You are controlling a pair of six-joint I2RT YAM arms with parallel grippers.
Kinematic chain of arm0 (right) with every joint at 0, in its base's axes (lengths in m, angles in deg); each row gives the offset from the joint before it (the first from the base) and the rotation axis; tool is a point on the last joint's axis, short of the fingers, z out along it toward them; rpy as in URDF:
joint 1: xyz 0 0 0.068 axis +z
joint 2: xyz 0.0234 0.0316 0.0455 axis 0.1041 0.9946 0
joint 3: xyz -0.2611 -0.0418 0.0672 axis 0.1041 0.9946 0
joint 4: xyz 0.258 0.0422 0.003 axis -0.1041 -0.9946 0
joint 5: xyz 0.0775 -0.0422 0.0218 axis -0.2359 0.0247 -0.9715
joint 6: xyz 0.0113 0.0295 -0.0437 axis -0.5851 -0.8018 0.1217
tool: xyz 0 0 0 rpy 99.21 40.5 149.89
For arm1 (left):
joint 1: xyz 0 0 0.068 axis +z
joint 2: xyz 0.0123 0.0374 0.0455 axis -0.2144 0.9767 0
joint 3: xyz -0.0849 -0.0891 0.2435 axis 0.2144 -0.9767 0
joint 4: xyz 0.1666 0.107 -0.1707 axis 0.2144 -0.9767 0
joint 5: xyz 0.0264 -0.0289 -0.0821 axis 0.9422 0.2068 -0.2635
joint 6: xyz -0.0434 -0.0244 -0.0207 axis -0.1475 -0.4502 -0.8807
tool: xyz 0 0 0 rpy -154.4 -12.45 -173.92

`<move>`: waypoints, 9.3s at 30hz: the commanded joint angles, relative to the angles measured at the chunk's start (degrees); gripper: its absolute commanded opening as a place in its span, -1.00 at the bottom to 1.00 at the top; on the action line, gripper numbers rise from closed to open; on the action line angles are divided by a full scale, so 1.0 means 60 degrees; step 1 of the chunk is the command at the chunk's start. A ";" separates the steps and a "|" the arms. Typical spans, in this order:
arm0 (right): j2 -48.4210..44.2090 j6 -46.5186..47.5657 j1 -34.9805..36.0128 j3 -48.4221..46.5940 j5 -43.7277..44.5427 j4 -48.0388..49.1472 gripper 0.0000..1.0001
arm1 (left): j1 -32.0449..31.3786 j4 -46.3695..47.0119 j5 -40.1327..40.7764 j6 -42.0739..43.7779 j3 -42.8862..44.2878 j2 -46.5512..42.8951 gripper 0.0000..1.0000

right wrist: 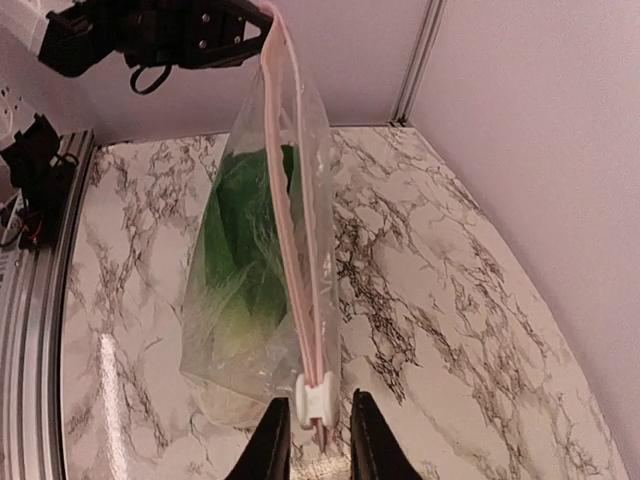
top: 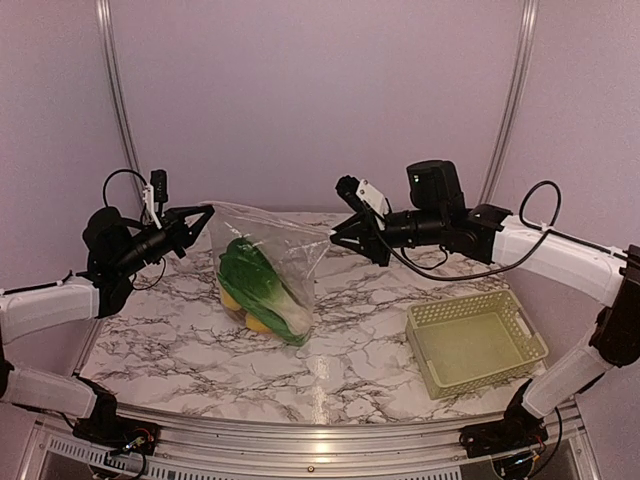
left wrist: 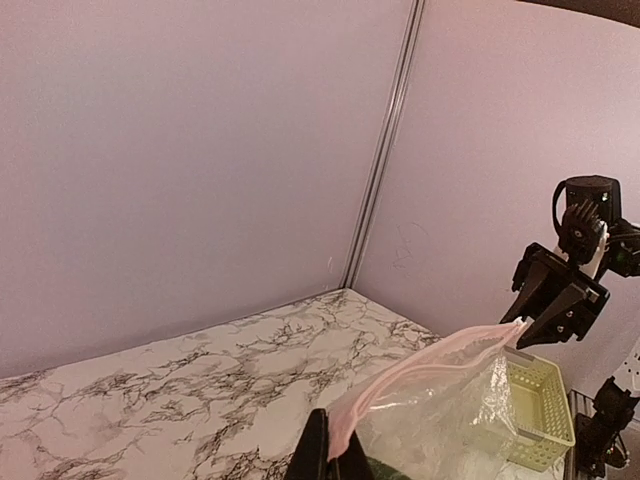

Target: Open the zip-top bag and remove the fake food

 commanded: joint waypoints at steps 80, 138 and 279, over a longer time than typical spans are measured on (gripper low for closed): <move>0.3261 -0.7615 0.0394 -0.2551 0.0089 0.3161 -1.00 | -0.2878 -0.8003 0.3478 -0.1764 0.5627 0.1867 0.31; 0.4498 -0.8664 0.0275 -0.1282 0.0027 0.5577 -1.00 | -0.2010 -1.0951 0.4104 -0.0081 0.7102 0.2033 -1.00; 0.6088 -1.0269 -0.0483 0.0006 -0.0201 0.7050 -1.00 | 0.0763 -0.6135 0.2959 -0.2492 0.4337 0.6448 -1.00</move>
